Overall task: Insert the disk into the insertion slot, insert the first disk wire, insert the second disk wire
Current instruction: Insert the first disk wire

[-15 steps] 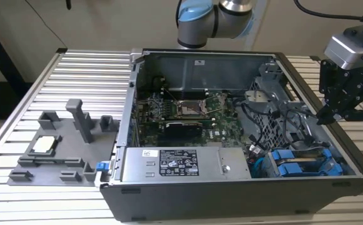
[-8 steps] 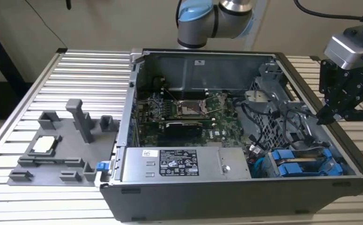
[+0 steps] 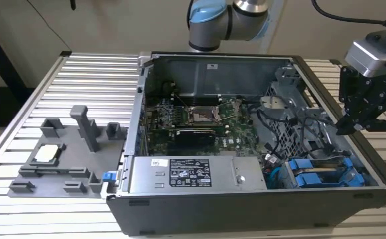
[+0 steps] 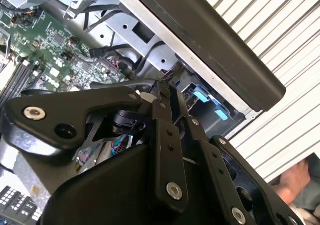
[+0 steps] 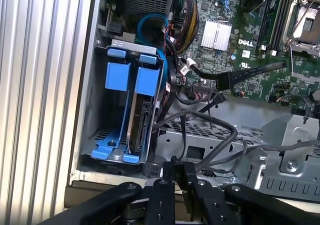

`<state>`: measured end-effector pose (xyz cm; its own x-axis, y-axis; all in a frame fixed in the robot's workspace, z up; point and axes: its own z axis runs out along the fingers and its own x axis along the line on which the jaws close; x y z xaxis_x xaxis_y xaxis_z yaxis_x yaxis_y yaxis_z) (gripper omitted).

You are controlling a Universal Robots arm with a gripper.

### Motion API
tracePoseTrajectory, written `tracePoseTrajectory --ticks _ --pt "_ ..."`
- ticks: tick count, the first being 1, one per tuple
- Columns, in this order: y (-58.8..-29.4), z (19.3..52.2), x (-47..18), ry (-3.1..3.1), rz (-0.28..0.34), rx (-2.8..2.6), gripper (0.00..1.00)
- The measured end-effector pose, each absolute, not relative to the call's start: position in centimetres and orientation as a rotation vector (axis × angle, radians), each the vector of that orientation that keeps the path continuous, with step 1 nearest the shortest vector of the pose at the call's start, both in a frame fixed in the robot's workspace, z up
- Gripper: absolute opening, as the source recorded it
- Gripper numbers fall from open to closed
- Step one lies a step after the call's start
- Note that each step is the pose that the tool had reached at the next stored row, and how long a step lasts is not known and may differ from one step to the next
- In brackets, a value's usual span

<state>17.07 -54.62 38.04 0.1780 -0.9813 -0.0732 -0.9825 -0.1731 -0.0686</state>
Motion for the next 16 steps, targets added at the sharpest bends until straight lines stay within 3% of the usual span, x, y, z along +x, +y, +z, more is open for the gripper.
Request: tracePoseTrajectory --ticks 16 --pt "-56.2 36.5 16.2 1.982 0.031 -2.324 0.19"
